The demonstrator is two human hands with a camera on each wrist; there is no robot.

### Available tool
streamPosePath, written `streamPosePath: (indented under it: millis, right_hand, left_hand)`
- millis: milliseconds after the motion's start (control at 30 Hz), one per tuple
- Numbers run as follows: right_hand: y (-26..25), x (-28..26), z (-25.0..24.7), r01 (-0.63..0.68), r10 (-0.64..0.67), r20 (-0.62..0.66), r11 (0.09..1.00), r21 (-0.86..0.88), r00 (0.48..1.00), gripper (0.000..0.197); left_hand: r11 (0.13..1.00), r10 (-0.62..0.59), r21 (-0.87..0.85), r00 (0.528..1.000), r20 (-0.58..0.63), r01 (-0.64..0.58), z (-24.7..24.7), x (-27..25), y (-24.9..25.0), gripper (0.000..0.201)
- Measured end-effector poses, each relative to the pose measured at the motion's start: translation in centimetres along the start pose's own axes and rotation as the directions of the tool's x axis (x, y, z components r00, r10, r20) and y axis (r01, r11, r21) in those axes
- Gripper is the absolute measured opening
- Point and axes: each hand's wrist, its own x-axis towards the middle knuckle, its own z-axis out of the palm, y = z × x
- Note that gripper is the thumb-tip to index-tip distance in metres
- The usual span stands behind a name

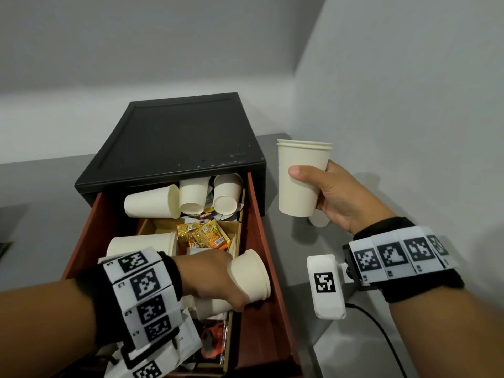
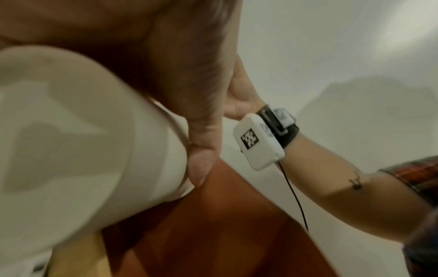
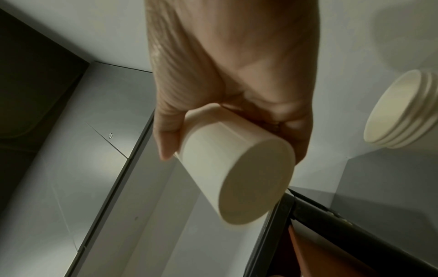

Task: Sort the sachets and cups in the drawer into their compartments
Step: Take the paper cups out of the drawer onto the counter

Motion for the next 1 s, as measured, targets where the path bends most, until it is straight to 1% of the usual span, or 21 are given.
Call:
streamPosePath:
  millis: [67,133,167,200,267,333,400,467,567,700,733,800,833,867,900,967,1000]
  right_hand:
    - [-0.2,-0.1,-0.2,0.016,-0.016,0.006,1.0,0.006,1.0,0.052]
    - [-0.6,-0.1,-0.2,0.043,-0.043,0.003,0.999,0.014,0.999,0.049]
    - [-0.9,-0.1,-0.1,0.068,-0.068,-0.01,0.998,0.019,0.998,0.048]
    - [-1.3,0.0,0.1,0.106,-0.106,-0.031,0.994,0.025,0.994,0.047]
    - [-2.6,0.1,0.8,0.226,-0.222,-0.084,0.973,0.042,0.972,0.046]
    - [-4.1,0.1,1.8,0.344,-0.337,-0.117,0.937,0.051,0.934,0.044]
    - [-5.4,0.0,2.9,0.41,-0.404,-0.1,0.911,0.049,0.909,0.049]
    - [-6.1,-0.1,3.9,0.425,-0.423,-0.053,0.905,0.016,0.904,0.053]
    - [-6.0,-0.3,4.7,0.381,-0.383,-0.006,0.921,-0.079,0.924,0.062]
    - [-4.9,-0.6,4.0,0.28,-0.275,0.054,0.935,-0.217,0.96,0.083]
    - [-4.5,-0.6,3.7,0.255,-0.247,0.064,0.94,-0.229,0.967,0.088]
    - [-3.8,-0.9,2.9,0.187,-0.182,0.046,0.962,-0.199,0.982,0.105]
    - [-3.3,-1.0,2.6,0.166,-0.161,0.043,0.97,-0.177,0.986,0.109]
    - [-2.8,-1.2,2.4,0.155,-0.148,0.054,0.974,-0.163,0.988,0.109]
    - [-2.2,-1.4,2.4,0.139,-0.13,0.065,0.978,-0.158,0.989,0.106]
    - [-1.1,-1.8,2.4,0.102,-0.089,0.081,0.981,-0.164,0.993,0.097]
    - [-0.6,-1.9,2.4,0.101,-0.09,0.07,0.981,-0.167,0.993,0.089]
  left_hand:
    - [0.998,0.021,-0.054,0.999,-0.036,-0.023,-1.8,-0.6,-0.3,0.06]
    - [0.992,0.066,-0.096,0.99,-0.125,-0.078,-3.6,-1.3,-0.3,0.06]
    - [0.984,0.091,-0.137,0.979,-0.184,-0.117,-4.4,-1.6,-0.2,0.063]
    - [0.967,0.112,-0.199,0.965,-0.237,-0.161,-5.1,-1.9,0.0,0.068]
    - [0.912,0.154,-0.314,0.931,-0.332,-0.263,-5.9,-2.5,0.9,0.073]
    - [0.875,0.185,-0.343,0.89,-0.416,-0.342,-6.3,-2.6,1.9,0.077]
    - [0.843,0.221,-0.35,0.856,-0.468,-0.409,-6.5,-2.5,2.9,0.075]
    - [0.794,0.257,-0.377,0.826,-0.501,-0.476,-6.4,-2.3,3.7,0.068]
    - [0.716,0.29,-0.412,0.777,-0.559,-0.564,-6.3,-2.2,4.5,0.061]
    - [0.64,0.315,-0.417,0.716,-0.623,-0.645,-6.1,-2.2,4.6,0.063]
    - [0.62,0.312,-0.424,0.703,-0.64,-0.661,-6.0,-2.1,4.6,0.064]
    - [0.579,0.302,-0.444,0.686,-0.662,-0.684,-5.9,-2.0,4.6,0.058]
    - [0.564,0.305,-0.452,0.682,-0.664,-0.692,-5.9,-2.1,4.7,0.056]
    - [0.56,0.311,-0.454,0.683,-0.661,-0.693,-5.8,-2.0,4.7,0.056]
    - [0.572,0.317,-0.448,0.689,-0.652,-0.687,-5.6,-1.9,4.7,0.061]
    - [0.625,0.326,-0.426,0.715,-0.618,-0.653,-5.3,-1.7,4.8,0.075]
    - [0.646,0.335,-0.417,0.728,-0.598,-0.639,-5.1,-1.6,4.9,0.074]
